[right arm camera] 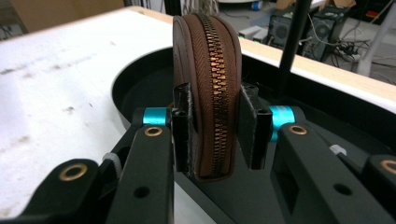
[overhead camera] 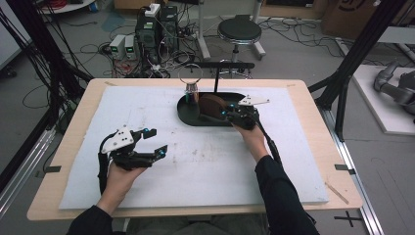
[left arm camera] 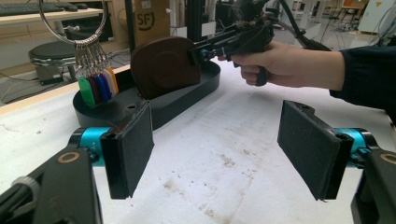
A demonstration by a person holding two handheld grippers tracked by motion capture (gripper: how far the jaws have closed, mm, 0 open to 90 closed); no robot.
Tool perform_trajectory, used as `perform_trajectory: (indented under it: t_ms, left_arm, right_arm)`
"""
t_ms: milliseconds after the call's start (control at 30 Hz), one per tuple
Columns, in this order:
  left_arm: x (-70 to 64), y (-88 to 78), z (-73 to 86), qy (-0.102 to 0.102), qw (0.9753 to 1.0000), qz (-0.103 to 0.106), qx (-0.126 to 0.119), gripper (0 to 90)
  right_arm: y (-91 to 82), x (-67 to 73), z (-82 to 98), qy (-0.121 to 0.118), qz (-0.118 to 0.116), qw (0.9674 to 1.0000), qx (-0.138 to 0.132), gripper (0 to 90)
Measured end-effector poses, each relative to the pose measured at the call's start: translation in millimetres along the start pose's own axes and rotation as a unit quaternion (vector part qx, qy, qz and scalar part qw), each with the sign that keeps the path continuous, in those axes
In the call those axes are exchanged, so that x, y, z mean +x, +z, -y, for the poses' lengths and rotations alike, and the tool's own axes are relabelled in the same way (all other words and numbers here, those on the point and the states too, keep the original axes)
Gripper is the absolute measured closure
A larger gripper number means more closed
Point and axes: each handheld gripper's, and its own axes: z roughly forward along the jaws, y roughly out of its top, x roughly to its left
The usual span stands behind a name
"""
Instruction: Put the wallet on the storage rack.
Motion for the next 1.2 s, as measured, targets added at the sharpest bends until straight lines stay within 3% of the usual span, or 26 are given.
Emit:
perform_trajectory:
  t_ms: [200,633,833,1033,1200]
  left_arm:
    - [-0.1,-0.1,0.2,0.001,1.0000,0.002,0.000,26.7]
    - [0.1,0.1,1.4,0.002,1.0000,0.004,0.003,26.7]
    - [-1.0,1.8,1.4,0.003,1.0000,0.005,0.004,26.7]
    - [-1.3,3.0,1.8,0.004,0.9999,0.009,0.007,26.7]
    - [-1.2,3.1,1.9,0.004,0.9999,0.009,0.007,26.7]
  right_arm:
    - [3.2,-2.6,3.8,-0.001,0.016,0.9998,0.010,70.4]
    - [6.5,-3.8,7.9,0.010,0.021,0.9995,0.022,66.7]
    - [5.7,-4.0,7.7,-0.002,0.034,0.9987,0.037,65.0]
    - [5.5,-5.1,8.3,-0.017,0.054,0.9968,0.057,60.6]
    - [4.0,-5.5,7.3,-0.014,0.067,0.9958,0.060,51.4]
